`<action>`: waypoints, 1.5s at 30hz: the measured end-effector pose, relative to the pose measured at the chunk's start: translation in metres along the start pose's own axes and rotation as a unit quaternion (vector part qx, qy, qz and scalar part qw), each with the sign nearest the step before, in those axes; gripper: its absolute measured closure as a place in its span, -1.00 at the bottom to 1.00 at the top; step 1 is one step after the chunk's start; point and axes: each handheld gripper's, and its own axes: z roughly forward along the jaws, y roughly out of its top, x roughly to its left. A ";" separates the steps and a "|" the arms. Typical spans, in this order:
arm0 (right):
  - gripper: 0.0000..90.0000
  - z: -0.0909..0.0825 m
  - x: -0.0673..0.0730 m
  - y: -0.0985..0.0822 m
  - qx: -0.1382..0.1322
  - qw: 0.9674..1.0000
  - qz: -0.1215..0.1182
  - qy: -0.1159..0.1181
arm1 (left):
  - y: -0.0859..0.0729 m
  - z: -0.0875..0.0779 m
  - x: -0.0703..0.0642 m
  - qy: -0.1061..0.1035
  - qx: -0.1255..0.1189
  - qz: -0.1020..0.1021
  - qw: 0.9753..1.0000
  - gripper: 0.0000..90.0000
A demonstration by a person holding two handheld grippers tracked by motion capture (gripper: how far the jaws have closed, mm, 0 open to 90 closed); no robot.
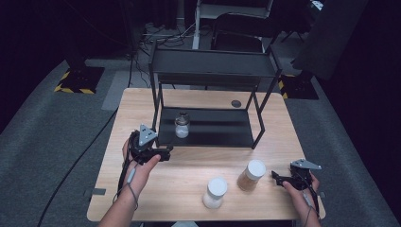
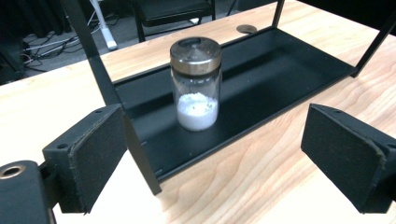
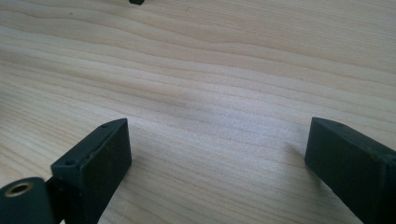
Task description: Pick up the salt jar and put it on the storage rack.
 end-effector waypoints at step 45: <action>-0.84 0.000 0.001 0.000 0.000 1.000 0.001 -0.001 | -0.074 0.013 -0.006 0.014 0.101 -0.017 0.995 -0.85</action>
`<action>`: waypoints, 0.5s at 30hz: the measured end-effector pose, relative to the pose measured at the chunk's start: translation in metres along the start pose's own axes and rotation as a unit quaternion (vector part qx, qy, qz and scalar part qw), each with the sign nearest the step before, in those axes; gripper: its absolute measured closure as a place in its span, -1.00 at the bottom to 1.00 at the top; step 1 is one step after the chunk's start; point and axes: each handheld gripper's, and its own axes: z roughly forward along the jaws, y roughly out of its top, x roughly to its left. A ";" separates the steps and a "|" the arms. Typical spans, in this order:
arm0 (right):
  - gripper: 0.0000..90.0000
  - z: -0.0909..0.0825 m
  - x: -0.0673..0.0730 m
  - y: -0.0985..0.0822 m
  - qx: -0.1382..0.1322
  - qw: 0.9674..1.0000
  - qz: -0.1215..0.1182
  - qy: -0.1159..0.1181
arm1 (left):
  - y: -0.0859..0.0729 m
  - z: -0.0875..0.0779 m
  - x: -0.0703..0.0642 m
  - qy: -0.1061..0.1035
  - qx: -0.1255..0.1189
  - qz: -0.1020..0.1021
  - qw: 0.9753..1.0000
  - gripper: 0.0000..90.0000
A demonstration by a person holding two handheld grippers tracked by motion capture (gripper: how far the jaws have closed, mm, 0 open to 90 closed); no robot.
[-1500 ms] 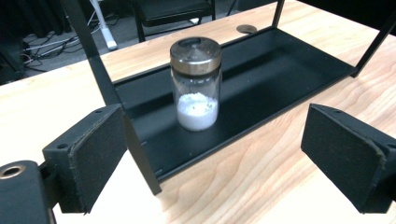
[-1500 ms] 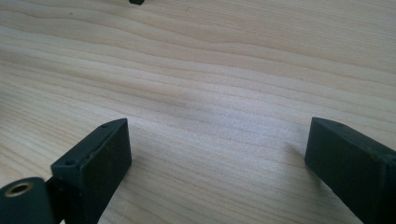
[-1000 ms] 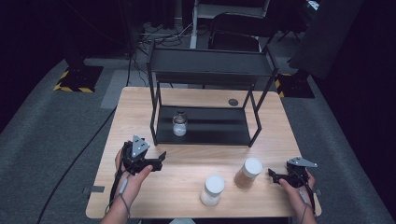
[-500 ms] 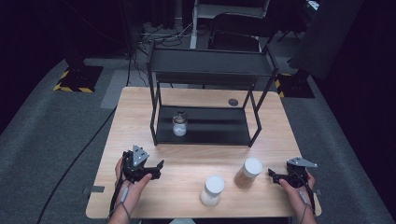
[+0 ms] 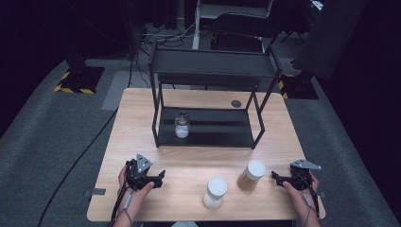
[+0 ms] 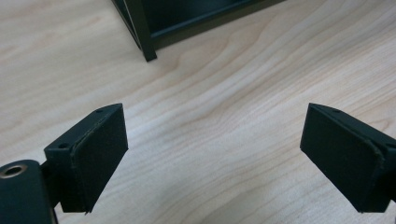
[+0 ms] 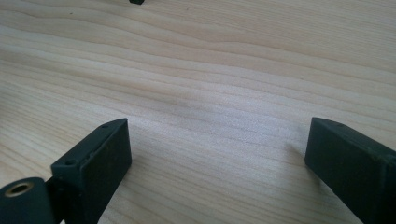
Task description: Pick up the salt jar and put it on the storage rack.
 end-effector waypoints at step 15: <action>-0.84 0.000 0.000 0.000 0.000 1.000 0.000 0.000 | -0.003 0.019 0.012 -0.012 0.051 -0.004 0.999 -0.97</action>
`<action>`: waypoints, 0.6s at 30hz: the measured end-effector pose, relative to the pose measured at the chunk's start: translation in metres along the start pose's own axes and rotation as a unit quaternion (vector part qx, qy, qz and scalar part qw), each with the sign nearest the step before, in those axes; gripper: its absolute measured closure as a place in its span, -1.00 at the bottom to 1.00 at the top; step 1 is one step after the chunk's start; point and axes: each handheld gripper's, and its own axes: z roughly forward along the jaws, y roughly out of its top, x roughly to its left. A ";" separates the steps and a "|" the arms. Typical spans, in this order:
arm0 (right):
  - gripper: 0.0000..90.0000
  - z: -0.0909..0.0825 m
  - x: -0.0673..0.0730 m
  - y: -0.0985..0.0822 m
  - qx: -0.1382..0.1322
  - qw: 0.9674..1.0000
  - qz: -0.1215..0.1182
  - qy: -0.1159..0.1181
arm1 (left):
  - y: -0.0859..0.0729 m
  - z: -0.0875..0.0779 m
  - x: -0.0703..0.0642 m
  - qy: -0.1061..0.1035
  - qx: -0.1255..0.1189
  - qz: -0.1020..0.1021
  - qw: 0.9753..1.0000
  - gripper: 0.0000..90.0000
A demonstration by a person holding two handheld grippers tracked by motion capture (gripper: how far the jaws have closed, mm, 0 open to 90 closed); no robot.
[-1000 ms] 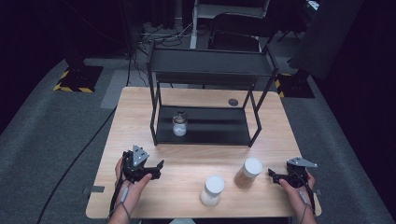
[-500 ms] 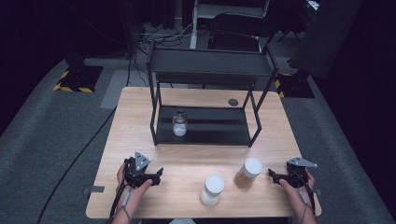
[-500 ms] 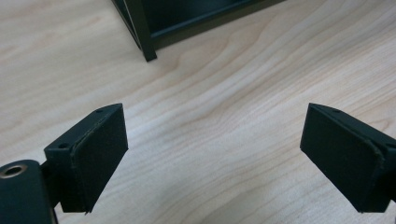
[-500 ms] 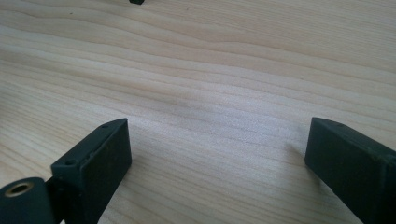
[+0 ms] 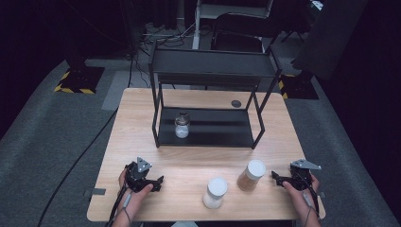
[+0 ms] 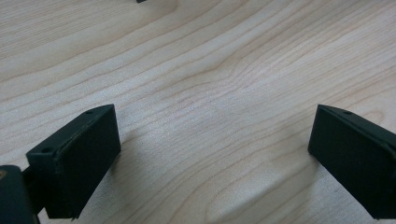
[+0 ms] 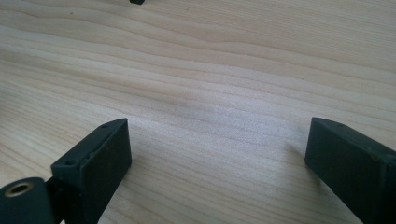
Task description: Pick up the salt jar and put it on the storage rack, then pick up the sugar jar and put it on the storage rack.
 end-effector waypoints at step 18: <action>-0.82 -0.001 0.000 0.000 -0.001 1.000 -0.003 0.002 | 0.000 0.000 0.000 0.001 0.001 -0.001 1.000 -0.98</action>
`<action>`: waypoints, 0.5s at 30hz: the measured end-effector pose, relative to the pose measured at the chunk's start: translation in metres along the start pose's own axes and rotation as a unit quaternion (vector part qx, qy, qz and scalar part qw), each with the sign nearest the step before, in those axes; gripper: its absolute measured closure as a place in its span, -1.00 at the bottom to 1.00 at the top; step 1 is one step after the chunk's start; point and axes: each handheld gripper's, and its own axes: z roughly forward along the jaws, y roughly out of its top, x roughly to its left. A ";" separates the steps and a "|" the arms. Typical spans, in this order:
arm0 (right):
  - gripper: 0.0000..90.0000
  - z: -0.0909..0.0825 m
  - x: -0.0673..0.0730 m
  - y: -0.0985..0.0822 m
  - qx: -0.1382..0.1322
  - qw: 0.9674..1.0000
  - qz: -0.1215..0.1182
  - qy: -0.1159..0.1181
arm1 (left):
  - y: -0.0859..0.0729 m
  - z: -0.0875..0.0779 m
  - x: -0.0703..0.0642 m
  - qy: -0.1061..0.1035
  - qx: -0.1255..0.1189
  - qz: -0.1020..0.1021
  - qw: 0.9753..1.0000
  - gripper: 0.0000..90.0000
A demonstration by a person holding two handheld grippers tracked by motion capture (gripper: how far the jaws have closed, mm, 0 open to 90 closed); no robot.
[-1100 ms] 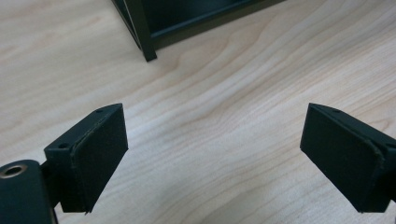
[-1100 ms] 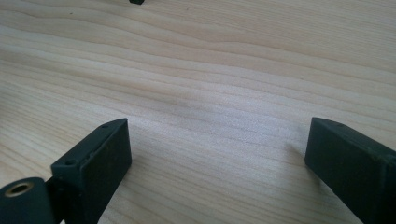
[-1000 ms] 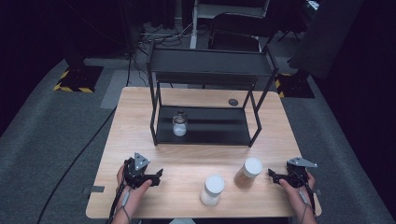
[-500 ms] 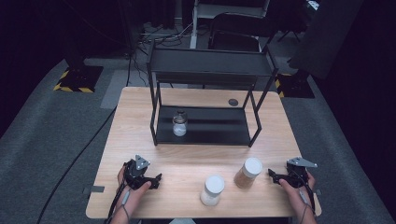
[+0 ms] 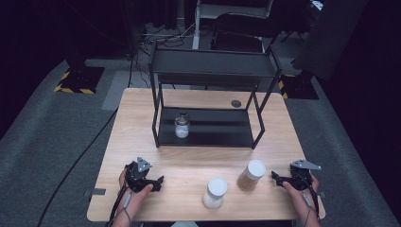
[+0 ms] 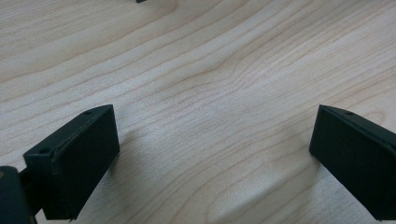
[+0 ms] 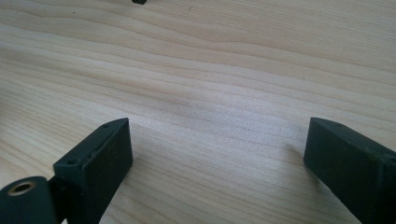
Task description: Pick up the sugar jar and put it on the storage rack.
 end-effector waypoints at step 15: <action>-0.78 -0.012 -0.009 -0.005 -0.032 0.998 0.023 0.039 | 0.000 0.000 0.000 0.001 0.000 0.000 1.000 -0.99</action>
